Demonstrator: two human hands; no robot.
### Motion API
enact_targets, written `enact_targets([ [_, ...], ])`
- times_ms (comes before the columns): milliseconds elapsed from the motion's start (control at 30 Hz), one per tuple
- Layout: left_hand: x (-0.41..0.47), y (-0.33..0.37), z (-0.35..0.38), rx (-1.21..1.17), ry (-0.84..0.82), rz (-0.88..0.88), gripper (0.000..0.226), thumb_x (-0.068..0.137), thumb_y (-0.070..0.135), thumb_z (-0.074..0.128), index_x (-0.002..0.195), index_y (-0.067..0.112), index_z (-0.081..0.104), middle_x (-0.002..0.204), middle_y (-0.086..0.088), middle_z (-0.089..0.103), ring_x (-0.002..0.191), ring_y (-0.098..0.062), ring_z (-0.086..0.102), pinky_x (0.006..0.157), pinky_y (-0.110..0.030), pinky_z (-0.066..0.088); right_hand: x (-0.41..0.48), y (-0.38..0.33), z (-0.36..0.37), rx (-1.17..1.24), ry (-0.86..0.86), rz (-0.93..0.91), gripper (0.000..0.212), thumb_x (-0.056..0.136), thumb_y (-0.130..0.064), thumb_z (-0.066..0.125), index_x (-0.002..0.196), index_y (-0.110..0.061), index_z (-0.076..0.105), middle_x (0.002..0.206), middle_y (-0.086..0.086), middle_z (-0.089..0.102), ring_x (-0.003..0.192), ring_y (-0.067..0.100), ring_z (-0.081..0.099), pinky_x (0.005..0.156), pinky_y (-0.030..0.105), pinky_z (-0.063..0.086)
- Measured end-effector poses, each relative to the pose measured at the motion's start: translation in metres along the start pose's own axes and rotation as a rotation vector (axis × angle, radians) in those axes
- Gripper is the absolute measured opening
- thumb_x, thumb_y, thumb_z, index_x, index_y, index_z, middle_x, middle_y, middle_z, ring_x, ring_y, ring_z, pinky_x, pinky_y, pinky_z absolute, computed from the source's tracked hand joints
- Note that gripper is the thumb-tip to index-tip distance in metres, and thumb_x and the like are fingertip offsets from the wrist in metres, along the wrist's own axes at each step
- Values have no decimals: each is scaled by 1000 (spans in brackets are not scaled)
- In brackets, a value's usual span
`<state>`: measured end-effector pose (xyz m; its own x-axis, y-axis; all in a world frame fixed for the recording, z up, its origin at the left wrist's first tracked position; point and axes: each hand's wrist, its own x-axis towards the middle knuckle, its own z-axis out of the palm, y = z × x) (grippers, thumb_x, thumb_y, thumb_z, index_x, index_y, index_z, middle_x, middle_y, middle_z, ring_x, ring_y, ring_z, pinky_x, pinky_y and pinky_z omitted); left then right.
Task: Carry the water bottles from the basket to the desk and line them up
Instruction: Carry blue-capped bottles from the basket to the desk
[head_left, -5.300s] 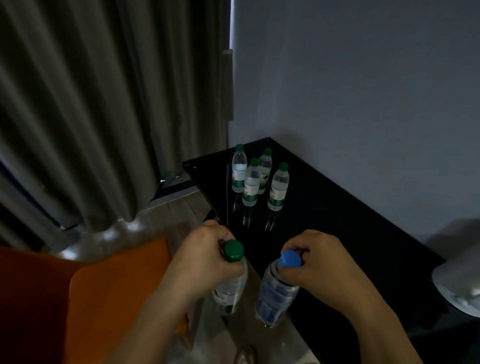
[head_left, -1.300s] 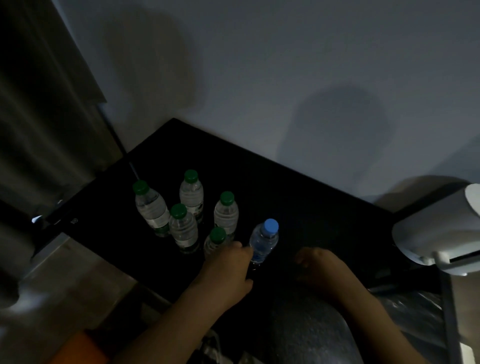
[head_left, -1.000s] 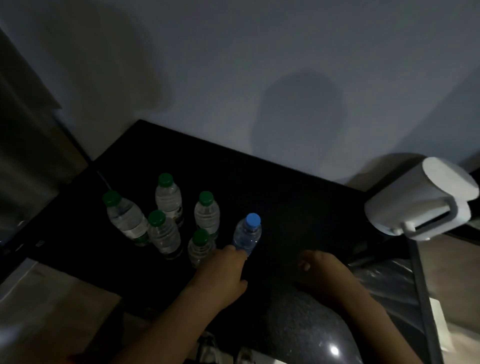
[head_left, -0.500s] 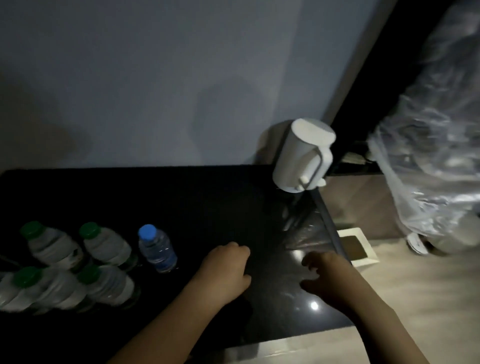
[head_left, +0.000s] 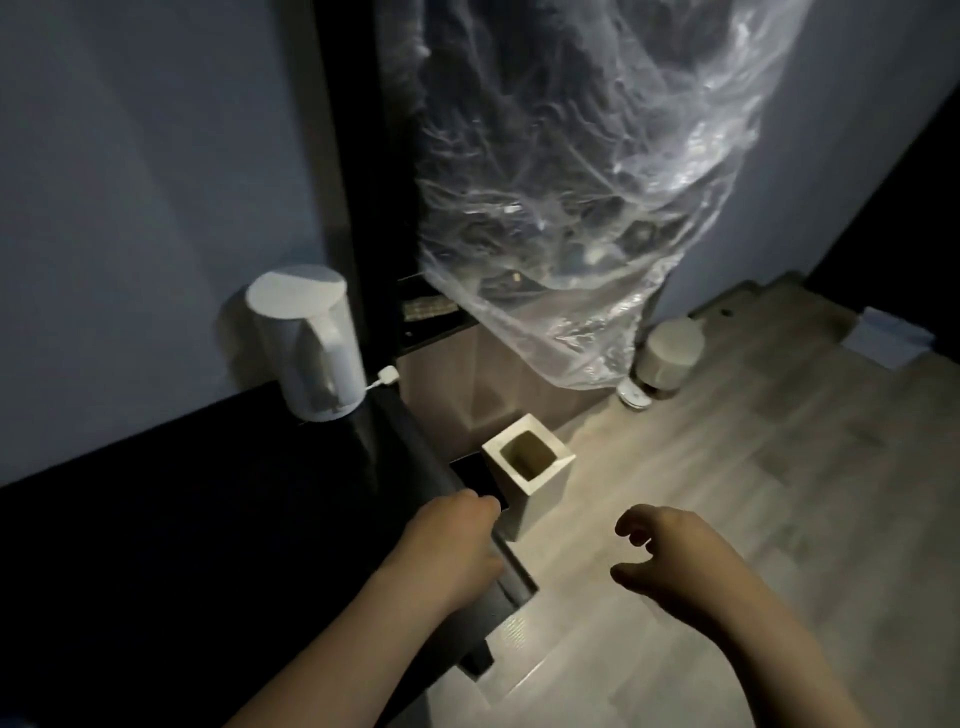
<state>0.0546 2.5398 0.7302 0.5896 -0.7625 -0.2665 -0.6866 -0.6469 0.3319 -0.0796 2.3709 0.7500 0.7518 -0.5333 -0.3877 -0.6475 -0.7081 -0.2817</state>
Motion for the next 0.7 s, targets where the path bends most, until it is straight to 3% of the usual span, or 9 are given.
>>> enact_targets([
  [167, 50, 59, 6, 23, -47, 117, 25, 85, 32, 57, 102, 14, 56, 105, -5, 56, 96, -25, 57, 82, -36, 50, 4, 60, -24, 60, 58, 121, 43, 79, -29, 67, 120, -24, 58, 114, -5, 62, 103, 11, 58, 83, 26, 50],
  [267, 78, 83, 11, 31, -82, 171, 31, 85, 33, 57, 111, 17, 56, 111, -2, 56, 99, -22, 58, 85, -36, 51, 10, 88, -32, 90, 72, 182, 42, 78, -30, 66, 120, -25, 58, 113, -6, 62, 99, 10, 59, 79, 24, 49],
  [400, 124, 111, 15, 32, -110, 236, 30, 84, 31, 58, 110, 16, 56, 106, -3, 62, 96, -22, 60, 85, -37, 53, 27, 120, -46, 123, 81, 262, 43, 78, -30, 66, 120, -25, 57, 114, -6, 61, 97, 10, 60, 78, 23, 49],
  [533, 175, 139, 13, 56, -121, 331, 40, 85, 33, 58, 121, 16, 54, 118, -4, 60, 104, -23, 59, 88, -34, 51, 52, 146, -66, 127, 117, 333, 43, 79, -30, 65, 121, -25, 58, 114, -5, 61, 100, 11, 60, 76, 21, 45],
  [667, 226, 162, 1, 85, -144, 392, 38, 85, 33, 56, 120, 17, 54, 119, -3, 57, 86, -23, 60, 79, -31, 51, 79, 162, -90, 148, 132, 402, 43, 79, -29, 65, 121, -24, 59, 115, -4, 62, 100, 11, 60, 75, 21, 46],
  [700, 238, 167, -2, 100, -145, 403, 37, 85, 33, 56, 118, 17, 54, 118, -3, 57, 89, -24, 60, 80, -32, 51, 85, 166, -95, 153, 132, 418, 43, 79, -29, 64, 121, -24, 58, 115, -4, 62, 100, 12, 60, 75, 20, 46],
])
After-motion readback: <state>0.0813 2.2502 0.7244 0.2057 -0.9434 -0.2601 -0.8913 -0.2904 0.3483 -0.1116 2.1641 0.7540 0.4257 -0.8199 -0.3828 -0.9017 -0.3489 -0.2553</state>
